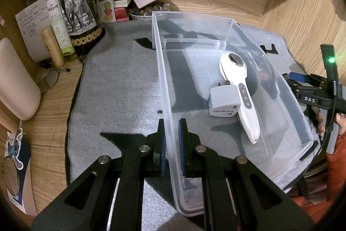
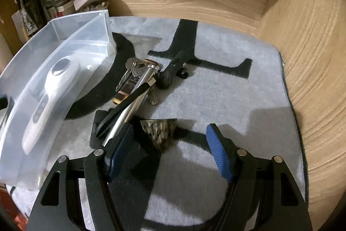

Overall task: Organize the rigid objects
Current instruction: 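Grasp the spiky metal cone with the right tool and lift it, then carry the metal cone into the box and open the right tool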

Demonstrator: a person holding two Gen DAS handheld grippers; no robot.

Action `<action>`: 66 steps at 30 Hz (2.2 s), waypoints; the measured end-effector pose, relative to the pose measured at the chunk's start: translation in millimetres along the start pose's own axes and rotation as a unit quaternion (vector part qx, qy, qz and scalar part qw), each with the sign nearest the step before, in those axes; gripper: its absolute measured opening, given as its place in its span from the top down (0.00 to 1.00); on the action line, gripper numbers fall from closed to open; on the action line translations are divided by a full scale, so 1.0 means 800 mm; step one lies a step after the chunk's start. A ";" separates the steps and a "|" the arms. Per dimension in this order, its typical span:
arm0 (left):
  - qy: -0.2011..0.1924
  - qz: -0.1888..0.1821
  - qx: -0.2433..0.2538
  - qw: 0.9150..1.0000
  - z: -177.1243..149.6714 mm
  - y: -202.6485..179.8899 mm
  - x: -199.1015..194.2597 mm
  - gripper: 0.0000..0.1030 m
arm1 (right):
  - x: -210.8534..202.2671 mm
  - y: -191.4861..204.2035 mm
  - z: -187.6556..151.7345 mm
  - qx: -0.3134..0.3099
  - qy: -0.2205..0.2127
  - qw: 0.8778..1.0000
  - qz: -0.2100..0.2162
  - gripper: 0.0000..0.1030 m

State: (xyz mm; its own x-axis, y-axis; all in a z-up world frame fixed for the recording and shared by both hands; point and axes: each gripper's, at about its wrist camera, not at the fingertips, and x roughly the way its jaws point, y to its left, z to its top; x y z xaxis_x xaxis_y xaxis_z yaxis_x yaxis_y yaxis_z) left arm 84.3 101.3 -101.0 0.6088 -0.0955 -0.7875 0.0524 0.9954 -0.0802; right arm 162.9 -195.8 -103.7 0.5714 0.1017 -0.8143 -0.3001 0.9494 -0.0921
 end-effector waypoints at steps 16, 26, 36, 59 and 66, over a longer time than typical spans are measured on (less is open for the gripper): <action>0.003 0.002 -0.001 1.000 -0.001 0.001 0.002 0.90 | -0.004 0.007 0.008 -0.009 -0.018 1.000 0.015 0.71; 0.002 0.002 -0.002 1.000 0.000 0.001 0.002 0.90 | -0.051 0.025 0.026 -0.031 -0.069 0.997 0.015 0.71; 0.000 0.004 0.000 1.000 -0.001 0.002 -0.001 0.90 | -0.093 0.057 0.053 -0.054 -0.122 0.990 0.037 0.71; 0.000 0.006 0.001 1.000 0.001 0.001 -0.003 0.93 | -0.079 0.182 0.099 -0.151 -0.132 0.973 0.115 0.71; -0.001 0.005 0.001 1.000 0.002 0.000 -0.003 0.92 | -0.039 0.197 0.093 -0.172 -0.073 0.975 0.118 0.71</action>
State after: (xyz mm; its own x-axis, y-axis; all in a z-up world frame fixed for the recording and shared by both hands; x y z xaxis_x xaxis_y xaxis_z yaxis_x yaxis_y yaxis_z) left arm 83.9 101.4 -98.4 0.6113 -0.0861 -0.7867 0.0488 0.9963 -0.0711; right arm 154.6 -27.5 -50.3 0.5505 0.3712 -0.7478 -0.6606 0.7413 -0.1184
